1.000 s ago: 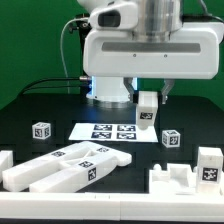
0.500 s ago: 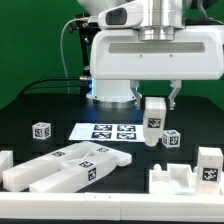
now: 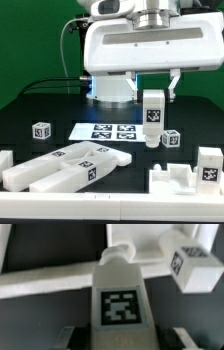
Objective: Assemble chair
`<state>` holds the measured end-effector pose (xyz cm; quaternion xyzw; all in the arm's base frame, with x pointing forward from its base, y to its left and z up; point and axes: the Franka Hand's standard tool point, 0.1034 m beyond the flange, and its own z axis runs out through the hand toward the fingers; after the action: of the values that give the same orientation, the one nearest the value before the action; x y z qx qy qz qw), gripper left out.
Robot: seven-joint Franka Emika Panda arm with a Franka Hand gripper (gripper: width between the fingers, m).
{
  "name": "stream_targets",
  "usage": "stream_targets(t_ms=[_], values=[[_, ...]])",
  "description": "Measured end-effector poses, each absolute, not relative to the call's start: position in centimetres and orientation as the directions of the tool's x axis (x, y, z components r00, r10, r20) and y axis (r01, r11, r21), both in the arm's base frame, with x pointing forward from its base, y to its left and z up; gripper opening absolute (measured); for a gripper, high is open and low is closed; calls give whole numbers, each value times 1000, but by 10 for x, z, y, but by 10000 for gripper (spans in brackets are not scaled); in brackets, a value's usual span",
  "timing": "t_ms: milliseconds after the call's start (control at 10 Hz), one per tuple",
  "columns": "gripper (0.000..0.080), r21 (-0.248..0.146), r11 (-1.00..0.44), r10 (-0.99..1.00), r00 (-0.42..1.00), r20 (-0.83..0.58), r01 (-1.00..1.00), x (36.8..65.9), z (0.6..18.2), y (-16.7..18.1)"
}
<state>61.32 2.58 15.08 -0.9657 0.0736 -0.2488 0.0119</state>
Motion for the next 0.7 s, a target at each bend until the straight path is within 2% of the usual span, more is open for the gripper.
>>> stream_targets(t_ms=[200,400,600,700], values=[[284,-54,-990,-142,863,485,-133,619,145,28],[284,-47,-990,-139,825,547,-136,639,136,34],[284,-35,-991,-124,819,560,-126,635,129,38],[284,-36,-991,-126,818,562,-129,636,131,37]])
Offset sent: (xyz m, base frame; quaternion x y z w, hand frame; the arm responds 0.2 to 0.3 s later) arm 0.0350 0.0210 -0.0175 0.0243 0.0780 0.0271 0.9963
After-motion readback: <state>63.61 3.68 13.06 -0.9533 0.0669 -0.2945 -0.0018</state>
